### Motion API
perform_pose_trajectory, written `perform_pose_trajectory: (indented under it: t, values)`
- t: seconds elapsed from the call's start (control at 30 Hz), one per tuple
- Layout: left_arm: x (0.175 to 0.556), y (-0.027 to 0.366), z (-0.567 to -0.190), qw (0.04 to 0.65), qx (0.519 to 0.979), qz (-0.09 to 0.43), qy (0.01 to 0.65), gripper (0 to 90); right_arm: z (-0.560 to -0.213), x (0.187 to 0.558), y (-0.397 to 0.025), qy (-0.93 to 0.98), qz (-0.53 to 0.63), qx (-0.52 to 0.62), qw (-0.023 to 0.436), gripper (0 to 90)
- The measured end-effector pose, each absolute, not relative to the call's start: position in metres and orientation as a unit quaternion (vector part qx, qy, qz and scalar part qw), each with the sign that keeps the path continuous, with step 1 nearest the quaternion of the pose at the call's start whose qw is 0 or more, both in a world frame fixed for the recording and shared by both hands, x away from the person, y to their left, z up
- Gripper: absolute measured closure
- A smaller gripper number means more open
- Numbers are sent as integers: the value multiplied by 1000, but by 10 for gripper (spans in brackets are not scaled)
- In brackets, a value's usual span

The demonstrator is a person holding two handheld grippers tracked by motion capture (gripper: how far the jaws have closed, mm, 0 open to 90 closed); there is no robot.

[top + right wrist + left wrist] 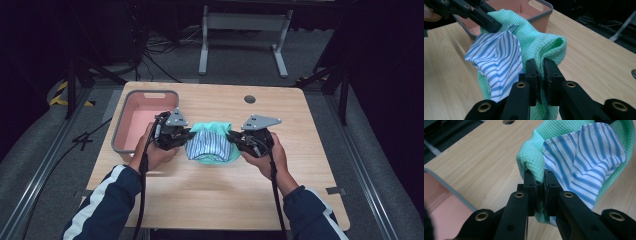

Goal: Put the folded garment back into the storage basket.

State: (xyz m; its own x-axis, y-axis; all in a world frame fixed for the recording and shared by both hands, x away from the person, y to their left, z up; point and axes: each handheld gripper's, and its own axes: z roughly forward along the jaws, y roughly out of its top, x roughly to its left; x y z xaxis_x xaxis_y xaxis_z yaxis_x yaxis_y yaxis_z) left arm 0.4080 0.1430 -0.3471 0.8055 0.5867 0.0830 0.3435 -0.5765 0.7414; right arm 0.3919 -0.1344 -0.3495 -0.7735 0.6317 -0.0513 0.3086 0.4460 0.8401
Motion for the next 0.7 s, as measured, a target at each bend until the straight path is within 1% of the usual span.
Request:
perform_pose_trajectory:
  t: [0.7]
  values:
    - [408, 204, -334, 357, 853, 202, 322, 831, -339, 418, -67, 837, 461, 245, 161, 829]
